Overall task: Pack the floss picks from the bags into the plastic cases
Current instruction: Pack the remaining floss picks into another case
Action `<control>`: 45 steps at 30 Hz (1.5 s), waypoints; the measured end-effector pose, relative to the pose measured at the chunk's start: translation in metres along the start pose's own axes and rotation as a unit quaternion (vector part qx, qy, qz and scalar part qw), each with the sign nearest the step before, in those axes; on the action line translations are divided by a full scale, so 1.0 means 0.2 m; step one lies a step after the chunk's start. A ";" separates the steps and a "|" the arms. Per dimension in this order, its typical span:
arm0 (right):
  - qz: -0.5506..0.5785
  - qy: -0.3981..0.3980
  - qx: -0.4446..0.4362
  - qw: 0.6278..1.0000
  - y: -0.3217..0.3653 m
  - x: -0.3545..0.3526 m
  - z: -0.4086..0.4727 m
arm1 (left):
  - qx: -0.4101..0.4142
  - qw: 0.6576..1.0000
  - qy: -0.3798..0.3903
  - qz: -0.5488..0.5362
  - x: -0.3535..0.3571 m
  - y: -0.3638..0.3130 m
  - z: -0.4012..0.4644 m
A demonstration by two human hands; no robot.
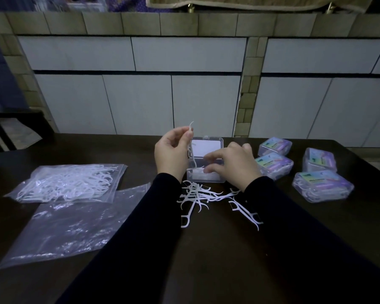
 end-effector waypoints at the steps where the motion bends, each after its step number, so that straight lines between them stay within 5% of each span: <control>1: 0.003 -0.005 0.009 1.000 -0.02 -0.01 0.00 | -0.001 1.000 0.004 0.000 0.00 0.00 0.00; 8: -0.005 0.106 0.058 0.993 -0.16 0.00 -0.08 | -0.002 0.999 0.034 0.019 0.05 0.02 -0.01; 13: 0.005 0.122 0.049 0.991 -0.13 -0.02 -0.10 | 0.011 0.986 0.098 0.133 0.08 0.09 -0.02; 18: 0.027 0.127 0.044 0.991 -0.11 -0.04 -0.12 | 0.057 0.915 0.180 0.357 0.11 0.14 -0.01; 22: 0.026 0.128 0.045 0.990 -0.11 -0.05 -0.13 | 0.039 0.875 0.237 0.420 0.09 0.09 -0.02; 26: 0.016 0.161 0.042 0.986 -0.10 -0.05 -0.13 | 0.064 0.856 0.160 0.488 -0.05 -0.06 0.07; 32: -0.016 0.136 0.070 0.988 -0.21 -0.08 -0.09 | -0.101 0.759 0.235 0.599 -0.19 0.02 0.09; 38: -0.201 0.158 0.129 0.958 -0.21 -0.03 -0.08 | -0.138 0.745 0.209 0.618 -0.19 0.11 0.11; 45: -0.226 0.157 0.129 0.953 -0.16 -0.04 -0.08 | -0.173 0.707 0.244 0.641 -0.17 0.07 0.06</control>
Point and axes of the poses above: each hand's wrist, its own z-axis towards the middle knuckle, its own x-axis out of the palm, y = z × x, the point moved 5 cm from there along z, towards the middle knuckle, and after that the axes turned 2 degrees about -x, right-handed, at the moved point
